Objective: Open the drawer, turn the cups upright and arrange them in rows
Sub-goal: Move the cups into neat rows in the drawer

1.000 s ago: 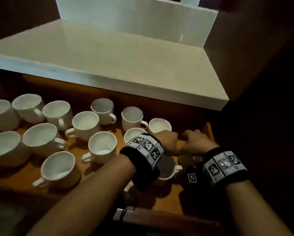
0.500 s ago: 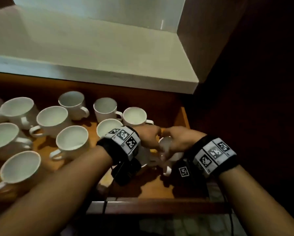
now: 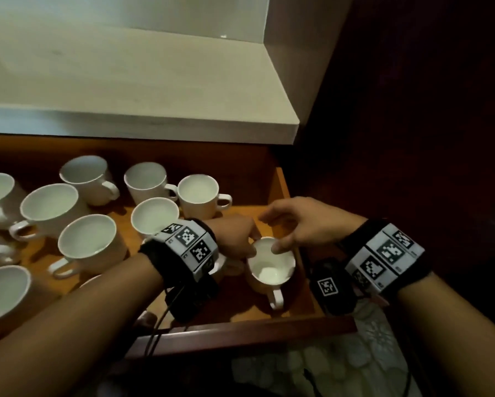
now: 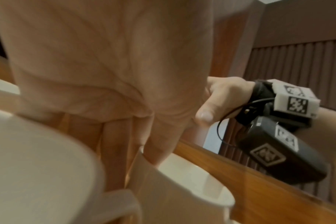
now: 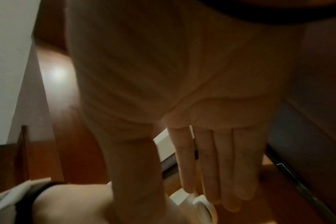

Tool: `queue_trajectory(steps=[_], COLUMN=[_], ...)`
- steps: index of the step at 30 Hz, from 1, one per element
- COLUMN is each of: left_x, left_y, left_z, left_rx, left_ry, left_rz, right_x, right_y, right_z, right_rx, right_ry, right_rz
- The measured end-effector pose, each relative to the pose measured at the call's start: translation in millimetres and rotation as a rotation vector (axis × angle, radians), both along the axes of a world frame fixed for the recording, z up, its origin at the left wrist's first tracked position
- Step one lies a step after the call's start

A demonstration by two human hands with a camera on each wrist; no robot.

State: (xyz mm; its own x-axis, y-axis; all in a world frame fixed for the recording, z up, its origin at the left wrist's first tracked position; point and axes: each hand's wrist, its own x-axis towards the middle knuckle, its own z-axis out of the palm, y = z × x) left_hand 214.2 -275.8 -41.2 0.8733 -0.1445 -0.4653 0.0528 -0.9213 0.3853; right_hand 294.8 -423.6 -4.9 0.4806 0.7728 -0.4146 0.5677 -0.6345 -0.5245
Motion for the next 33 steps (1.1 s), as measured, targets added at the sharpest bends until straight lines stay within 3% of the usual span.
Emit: queue_trajectory(steps=[6,13,21,27,30,33], left_x=[-3,-5,-5,-21,-41,-50], left_y=[-6,-10,-6,38,47,49], left_z=[2,0,5,30,22,8], left_rx=[0.007,0.008,0.026,0.129,0.267,0.287], left_ry=[0.02,0.028,0.103,-0.076,0.045,0.143], left_rz=[-0.041,-0.083,-0.093,0.042,0.074,0.139], right_x=[-9,-14,-14,-15,-21,-30], right_y=[2,7,16,29,39,53], right_z=[-3,-5,-3,11,8,5], right_rx=[-0.175,-0.322,-0.345,-0.207,-0.239,-0.228], right_ry=[-0.192,-0.238,-0.179,-0.186,-0.168,-0.168], right_rz=[0.211,0.272,0.241,0.145,0.18,0.218])
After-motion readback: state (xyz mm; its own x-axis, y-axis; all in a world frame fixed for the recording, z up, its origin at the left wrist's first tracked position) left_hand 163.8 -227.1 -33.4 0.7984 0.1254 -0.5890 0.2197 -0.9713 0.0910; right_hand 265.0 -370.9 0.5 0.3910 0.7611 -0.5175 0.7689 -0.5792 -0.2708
